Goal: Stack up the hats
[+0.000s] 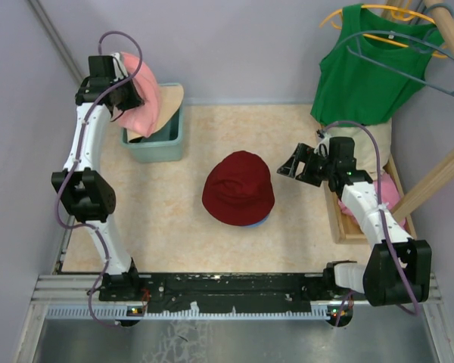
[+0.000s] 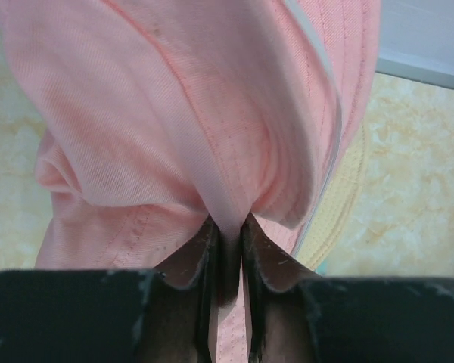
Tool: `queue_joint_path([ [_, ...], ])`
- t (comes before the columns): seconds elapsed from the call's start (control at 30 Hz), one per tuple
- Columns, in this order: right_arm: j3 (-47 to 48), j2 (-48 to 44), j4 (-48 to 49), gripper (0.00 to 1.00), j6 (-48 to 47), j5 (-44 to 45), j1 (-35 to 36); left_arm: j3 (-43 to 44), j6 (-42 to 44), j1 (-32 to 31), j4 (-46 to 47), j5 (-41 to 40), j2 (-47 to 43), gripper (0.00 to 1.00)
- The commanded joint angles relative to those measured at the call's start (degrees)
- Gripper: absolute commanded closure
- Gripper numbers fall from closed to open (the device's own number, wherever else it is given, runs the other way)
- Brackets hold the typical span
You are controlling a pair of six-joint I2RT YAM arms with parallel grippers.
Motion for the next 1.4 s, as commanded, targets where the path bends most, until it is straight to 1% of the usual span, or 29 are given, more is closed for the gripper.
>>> queue_joint_path([
  [0.0,-0.3,-1.3,2.4,0.17,0.1,-1.1,0.0,-0.8,0.3,0.4,1.4,1.3,-0.6,0.80],
  [0.03,-0.3,-1.2,2.5,0.17,0.1,-1.1,0.0,-1.3,0.3,0.3,1.7,1.3,-1.0,0.89],
  [0.07,-0.3,-1.1,2.6,0.17,0.0,-1.2,0.0,-1.7,0.3,0.3,1.8,1.4,-1.2,0.93],
  [0.1,-0.3,-0.9,2.7,0.17,0.1,-1.3,0.0,-1.9,0.3,0.3,1.9,1.5,-1.4,0.94],
  [0.13,-0.2,-0.8,2.7,0.17,0.1,-1.4,0.0,-2.0,0.4,0.3,2.0,1.7,-1.6,0.91],
  [0.17,-0.2,-0.7,2.7,0.17,0.1,-1.4,0.0,-2.1,0.4,0.3,2.0,1.5,-1.8,0.91],
  [0.2,-0.1,-0.7,2.8,0.17,0.1,-1.3,0.0,-2.3,0.4,0.3,2.2,1.4,-2.1,0.96],
  [0.23,-0.1,-0.6,2.9,0.17,0.1,-1.4,0.0,-2.2,0.6,0.3,2.3,1.6,-2.1,1.00],
  [0.27,-0.1,-0.5,2.9,0.17,0.1,-1.4,0.0,-1.9,0.7,0.4,2.2,1.9,-2.2,1.00],
  [0.3,-0.1,-0.5,3.0,0.17,0.1,-1.5,0.0,-1.7,0.7,0.4,2.1,2.2,-2.2,0.95],
  [0.33,-0.2,-0.4,3.1,0.17,0.1,-1.6,0.0,-1.8,0.8,0.3,2.4,2.6,-2.4,0.81],
  [0.37,-0.2,-0.3,3.0,0.17,0.1,-1.6,0.0,-2.0,0.7,0.3,2.6,2.5,-2.6,0.72],
  [0.43,-0.2,-0.3,3.1,0.17,0.1,-1.7,0.0,-2.3,0.6,0.4,2.9,2.6,-2.9,0.85],
  [0.47,-0.2,-0.3,3.1,0.17,0.2,-1.6,0.0,-2.1,0.6,0.4,2.9,2.6,-2.9,0.87],
  [0.53,-0.2,-0.2,3.1,0.17,0.2,-1.7,0.0,-2.0,0.6,0.4,2.9,2.7,-3.1,0.84],
  [0.6,-0.2,-0.2,3.1,0.17,0.3,-1.7,0.0,-2.0,0.5,0.3,3.3,2.4,-3.5,1.00],
  [0.7,-0.2,-0.1,3.3,0.17,0.4,-1.8,0.0,-1.1,0.5,0.3,2.8,2.4,-3.4,1.00],
  [0.73,-0.1,0.0,3.2,0.17,0.4,-1.9,0.1,-0.9,0.5,0.4,2.8,2.7,-3.7,0.99],
  [0.77,-0.1,0.1,3.2,0.17,0.4,-2.0,0.0,-0.9,0.5,0.4,3.1,3.0,-4.1,0.80],
  [0.8,-0.1,0.0,3.2,0.17,0.5,-2.0,0.1,-0.9,0.5,0.4,3.3,2.9,-4.5,0.68],
  [0.83,0.0,0.1,3.1,0.17,0.5,-2.0,0.1,-0.9,0.5,0.4,3.5,2.6,-4.9,0.61],
  [0.87,0.0,0.1,3.2,0.17,0.5,-2.0,0.1,-0.9,0.5,0.3,3.6,2.4,-5.2,0.60],
  [0.97,0.1,0.1,3.1,0.17,0.5,-2.3,0.1,-0.7,0.6,0.4,3.5,2.5,-5.8,0.65],
  [1.03,0.1,0.0,3.0,0.17,0.6,-2.3,0.1,-1.0,0.4,0.4,3.6,2.1,-6.4,0.97],
  [1.07,0.1,0.0,3.0,0.17,0.6,-2.2,0.1,-1.1,0.3,0.3,3.6,1.9,-6.5,1.00],
  [1.27,-0.2,-0.6,2.9,0.17,0.7,-2.5,0.1,-2.4,0.0,0.3,3.8,2.5,-7.4,1.00],
  [1.3,-0.2,-0.6,2.8,0.17,0.6,-2.5,0.1,-2.6,0.3,0.3,3.2,1.9,-7.2,0.90],
  [1.37,-0.2,-0.7,2.4,0.17,0.4,-2.6,0.1,-3.7,1.0,0.3,2.9,1.3,-6.8,0.58],
])
